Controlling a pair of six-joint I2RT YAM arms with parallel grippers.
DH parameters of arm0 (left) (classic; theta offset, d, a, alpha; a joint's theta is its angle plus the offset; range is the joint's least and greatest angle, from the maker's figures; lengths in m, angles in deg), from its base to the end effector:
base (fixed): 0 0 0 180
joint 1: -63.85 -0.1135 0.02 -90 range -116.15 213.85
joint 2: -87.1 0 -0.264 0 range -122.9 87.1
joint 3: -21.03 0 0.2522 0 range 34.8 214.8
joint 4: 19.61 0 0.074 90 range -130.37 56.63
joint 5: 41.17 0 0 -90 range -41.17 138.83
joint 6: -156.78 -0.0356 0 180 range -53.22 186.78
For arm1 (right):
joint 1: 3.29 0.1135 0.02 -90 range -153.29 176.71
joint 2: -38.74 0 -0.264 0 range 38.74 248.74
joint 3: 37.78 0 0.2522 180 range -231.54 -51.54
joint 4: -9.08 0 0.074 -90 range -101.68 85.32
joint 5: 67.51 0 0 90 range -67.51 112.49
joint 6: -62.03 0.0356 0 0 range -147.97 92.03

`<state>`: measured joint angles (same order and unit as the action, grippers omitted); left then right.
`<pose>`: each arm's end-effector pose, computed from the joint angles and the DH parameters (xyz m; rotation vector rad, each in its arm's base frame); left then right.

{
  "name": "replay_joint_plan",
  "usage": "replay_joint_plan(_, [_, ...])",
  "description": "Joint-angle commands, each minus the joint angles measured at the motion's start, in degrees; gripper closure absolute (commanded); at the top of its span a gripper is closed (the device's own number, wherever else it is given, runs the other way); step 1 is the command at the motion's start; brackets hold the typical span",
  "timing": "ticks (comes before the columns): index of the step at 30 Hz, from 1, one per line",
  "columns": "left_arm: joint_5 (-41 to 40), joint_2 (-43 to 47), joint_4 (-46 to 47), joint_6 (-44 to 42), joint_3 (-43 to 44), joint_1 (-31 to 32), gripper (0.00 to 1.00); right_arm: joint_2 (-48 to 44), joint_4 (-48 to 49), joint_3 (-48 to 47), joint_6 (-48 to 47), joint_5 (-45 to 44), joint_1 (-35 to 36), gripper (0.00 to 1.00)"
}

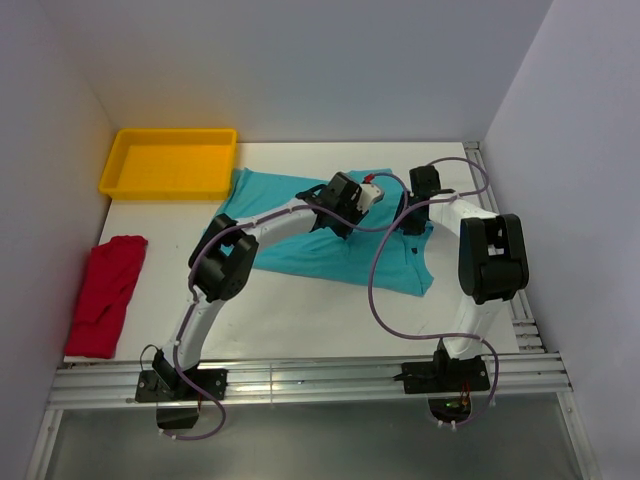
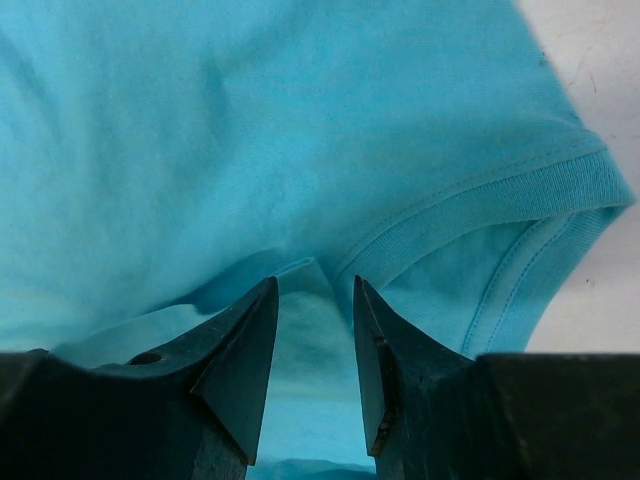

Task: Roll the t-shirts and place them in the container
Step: Fold the tshirt

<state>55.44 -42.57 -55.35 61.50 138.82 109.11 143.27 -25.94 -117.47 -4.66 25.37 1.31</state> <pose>0.3554 -0.3645 0.1840 1.0935 2.1883 -0.4568 0.3688 0.0315 0.1684 0.4104 2.6010 0.2352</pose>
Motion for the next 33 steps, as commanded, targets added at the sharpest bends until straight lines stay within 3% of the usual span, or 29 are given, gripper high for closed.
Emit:
replay_joint_plan(1, [-0.7,4.4,2.4,0.3,-0.2,-0.6,1.00,-1.0,1.7,-0.9,0.2,0.6,-0.5,0.56])
replay_joint_plan(13, [-1.3,0.8,1.0,1.1,3.3,-1.7,0.99,-2.8,2.8,0.6,1.6,0.4,-1.1,0.58])
replay_joint_plan(15, [0.2,0.2,0.6,1.4,3.8,-2.4,0.94,-3.8,3.0,0.8,2.3,0.2,-2.0,0.58])
replay_joint_plan(16, [0.5,0.5,0.9,1.2,3.7,-2.6,0.82,-4.0,2.9,0.8,2.4,0.2,-2.3,0.58])
replay_joint_plan(19, [1.3,3.3,3.4,0.5,2.0,-3.2,0.60,-4.8,3.6,0.7,3.1,0.6,-3.3,0.58])
replay_joint_plan(22, [0.5,5.7,5.7,-0.6,2.1,-3.8,0.48,-4.9,4.7,0.4,3.9,1.6,-3.6,0.58])
replay_joint_plan(26, [-2.2,5.5,4.9,0.0,6.6,-6.0,0.44,-3.0,4.0,-2.8,4.6,1.4,-3.9,0.57])
replay_joint_plan(33, [-4.6,-1.8,-2.4,-0.7,17.0,-19.3,0.44,1.7,3.2,-11.5,5.4,4.3,-4.2,0.57])
